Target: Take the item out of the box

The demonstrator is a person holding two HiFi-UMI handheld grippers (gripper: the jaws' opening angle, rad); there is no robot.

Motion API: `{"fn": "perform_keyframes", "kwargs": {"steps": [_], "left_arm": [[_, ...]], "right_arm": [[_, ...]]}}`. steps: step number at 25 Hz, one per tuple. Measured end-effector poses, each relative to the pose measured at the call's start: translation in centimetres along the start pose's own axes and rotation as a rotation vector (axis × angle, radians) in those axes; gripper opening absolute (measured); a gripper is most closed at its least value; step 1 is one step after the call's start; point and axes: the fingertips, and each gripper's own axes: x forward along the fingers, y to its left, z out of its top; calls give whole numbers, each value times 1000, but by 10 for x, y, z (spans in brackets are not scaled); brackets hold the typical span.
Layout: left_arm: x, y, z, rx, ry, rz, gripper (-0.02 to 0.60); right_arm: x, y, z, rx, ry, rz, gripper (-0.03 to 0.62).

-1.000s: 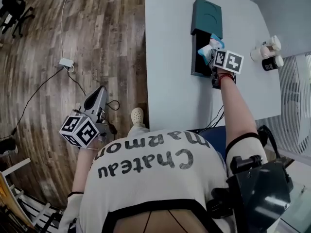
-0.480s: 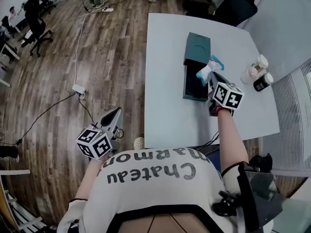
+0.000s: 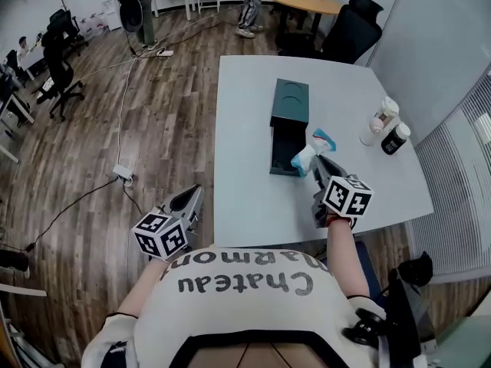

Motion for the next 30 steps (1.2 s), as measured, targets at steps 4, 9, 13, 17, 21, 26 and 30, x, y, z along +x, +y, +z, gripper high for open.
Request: {"fn": "perform_keyframes", "kwargs": {"steps": [4,9,13,17,21,26,30], "left_arm": [[4,-16,-10,-47,17,-15,-9],[16,-42,-18,-56,27,-39,-9],[21,-66,-22,-36,28,-62,-9],[19,-77,-25,-28,15,-57,-9],[17,-85,-33,-42,-2,-46,-9],[7,-98,-47,-48,-4,-39,-9],[3,-102,-50,-53,-25,-23,-9]], "right_arm": [[-17,3,-26,-32,52,13,25],[-32,7,-43,-7,82,56,25],[-46,18,-48,0,86,109,25],[-59,21,-52,-113,116,110,25],[-68,19,-58,-151,134,121,25],[-79,14,-76,-166,179,129,25],[-86,11,-86,-181,203,131,25]]}}
